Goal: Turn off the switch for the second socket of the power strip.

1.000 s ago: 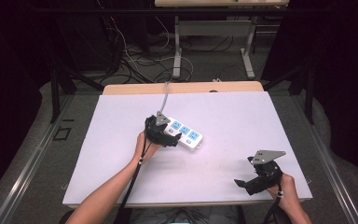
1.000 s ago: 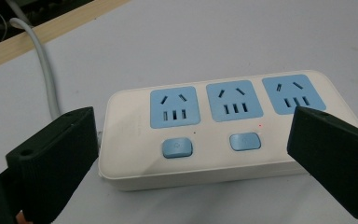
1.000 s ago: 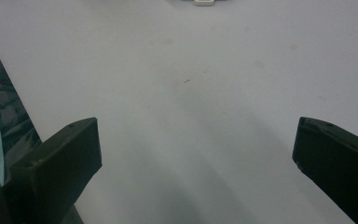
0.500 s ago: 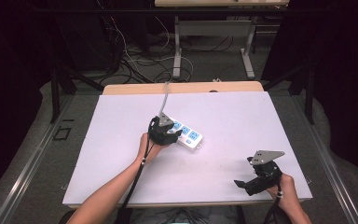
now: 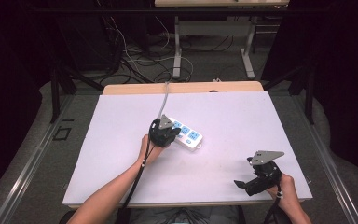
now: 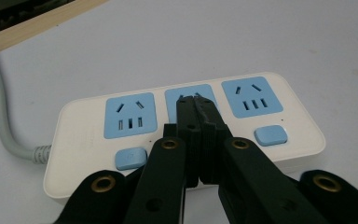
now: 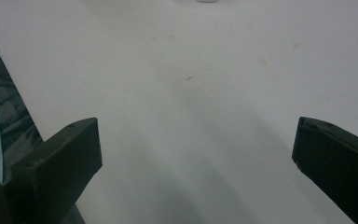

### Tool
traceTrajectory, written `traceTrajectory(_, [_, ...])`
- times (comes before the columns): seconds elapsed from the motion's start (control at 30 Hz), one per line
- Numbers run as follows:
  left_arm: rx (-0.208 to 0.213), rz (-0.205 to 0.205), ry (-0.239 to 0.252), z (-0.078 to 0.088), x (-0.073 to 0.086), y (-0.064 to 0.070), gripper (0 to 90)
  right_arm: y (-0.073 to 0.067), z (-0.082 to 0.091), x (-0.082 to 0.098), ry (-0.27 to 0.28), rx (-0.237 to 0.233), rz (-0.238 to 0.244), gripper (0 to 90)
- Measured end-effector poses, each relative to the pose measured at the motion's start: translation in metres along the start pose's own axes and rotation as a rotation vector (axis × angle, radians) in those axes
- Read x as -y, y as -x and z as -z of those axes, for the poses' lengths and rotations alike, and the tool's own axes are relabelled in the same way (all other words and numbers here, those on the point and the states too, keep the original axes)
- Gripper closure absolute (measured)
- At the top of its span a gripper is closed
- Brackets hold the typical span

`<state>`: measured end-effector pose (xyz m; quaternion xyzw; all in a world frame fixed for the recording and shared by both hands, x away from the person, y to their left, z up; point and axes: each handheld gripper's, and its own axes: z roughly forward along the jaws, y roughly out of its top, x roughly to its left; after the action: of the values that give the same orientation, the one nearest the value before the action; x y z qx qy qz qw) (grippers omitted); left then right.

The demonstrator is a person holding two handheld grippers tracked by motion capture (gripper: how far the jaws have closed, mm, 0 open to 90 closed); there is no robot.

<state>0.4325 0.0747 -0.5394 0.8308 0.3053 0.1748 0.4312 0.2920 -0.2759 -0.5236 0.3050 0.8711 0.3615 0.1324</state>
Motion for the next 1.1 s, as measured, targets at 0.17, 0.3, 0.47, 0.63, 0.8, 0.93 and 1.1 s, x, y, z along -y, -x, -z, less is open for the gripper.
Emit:
traceTrajectory(0.17, [0.01, -0.004, 0.004, -0.002, 0.002, 0.001, 89.9, 0.0, -0.001, 0.0, 0.001, 0.002, 0.001, 0.7])
traceTrajectory(0.3, [0.013, -0.008, 0.002, -0.003, 0.004, 0.003, 89.9, 0.0, 0.0, 0.0, 0.0, 0.001, 0.002, 0.7])
traceTrajectory(0.47, [0.005, -0.027, 0.002, -0.009, 0.007, 0.004, 89.9, 0.0, 0.0, 0.0, 0.0, 0.009, 0.009, 0.7])
traceTrajectory(0.63, [0.001, -0.012, -0.004, -0.009, 0.007, 0.004, 89.9, 0.0, -0.001, 0.0, -0.002, 0.002, 0.006, 0.8])
traceTrajectory(0.8, [0.006, -0.023, 0.002, -0.01, 0.008, 0.005, 89.9, 0.0, -0.001, 0.0, 0.002, 0.004, 0.007, 0.8])
traceTrajectory(0.93, [0.005, -0.028, 0.005, -0.01, 0.008, 0.005, 90.0, 0.0, -0.001, 0.0, -0.001, 0.005, 0.002, 0.8])
traceTrajectory(1.1, [-0.003, -0.049, 0.004, -0.01, 0.008, 0.006, 90.0, 0.0, 0.0, 0.0, -0.002, 0.005, -0.001, 0.8])
